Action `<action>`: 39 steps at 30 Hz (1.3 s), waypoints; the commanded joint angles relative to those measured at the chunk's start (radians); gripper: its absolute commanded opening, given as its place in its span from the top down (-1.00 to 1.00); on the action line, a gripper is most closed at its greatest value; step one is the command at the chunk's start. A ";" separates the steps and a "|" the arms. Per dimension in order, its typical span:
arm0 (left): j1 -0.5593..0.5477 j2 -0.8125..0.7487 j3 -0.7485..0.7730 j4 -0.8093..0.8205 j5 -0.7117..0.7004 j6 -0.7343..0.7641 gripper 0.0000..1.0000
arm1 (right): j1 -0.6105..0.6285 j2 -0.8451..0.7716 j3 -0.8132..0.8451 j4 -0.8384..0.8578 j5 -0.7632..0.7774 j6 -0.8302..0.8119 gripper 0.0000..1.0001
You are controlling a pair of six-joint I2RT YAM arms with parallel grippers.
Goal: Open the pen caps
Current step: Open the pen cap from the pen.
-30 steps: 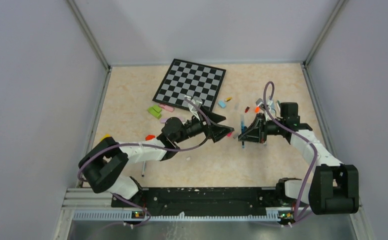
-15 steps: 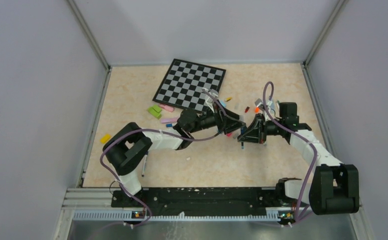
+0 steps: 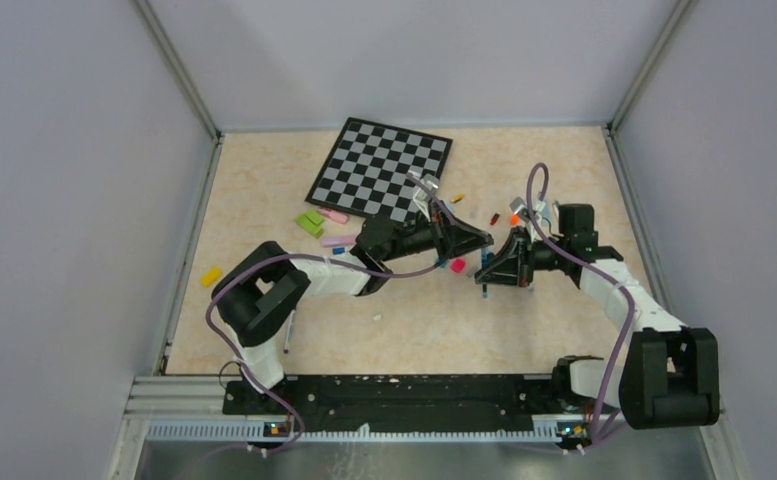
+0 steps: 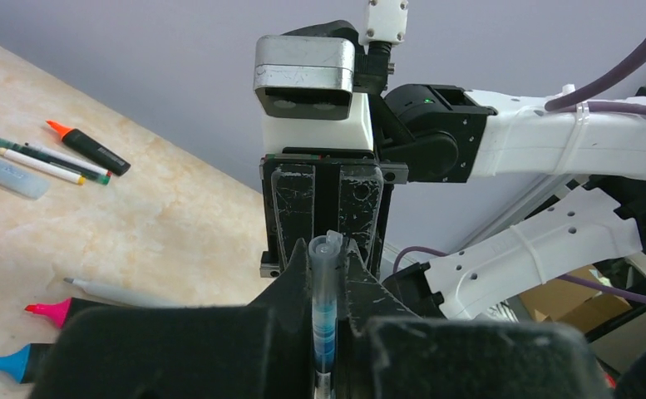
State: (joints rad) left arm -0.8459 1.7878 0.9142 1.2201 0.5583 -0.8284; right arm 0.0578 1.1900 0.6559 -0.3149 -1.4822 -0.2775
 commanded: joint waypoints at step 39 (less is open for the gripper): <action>0.095 -0.558 -0.223 -0.474 -0.206 0.137 1.00 | -0.247 0.004 0.128 -0.133 0.660 -0.166 1.00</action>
State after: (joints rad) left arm -0.6746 1.2556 0.7425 0.8539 0.3958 -0.7628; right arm -0.1471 1.2026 0.7418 -0.4755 -0.9928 -0.4496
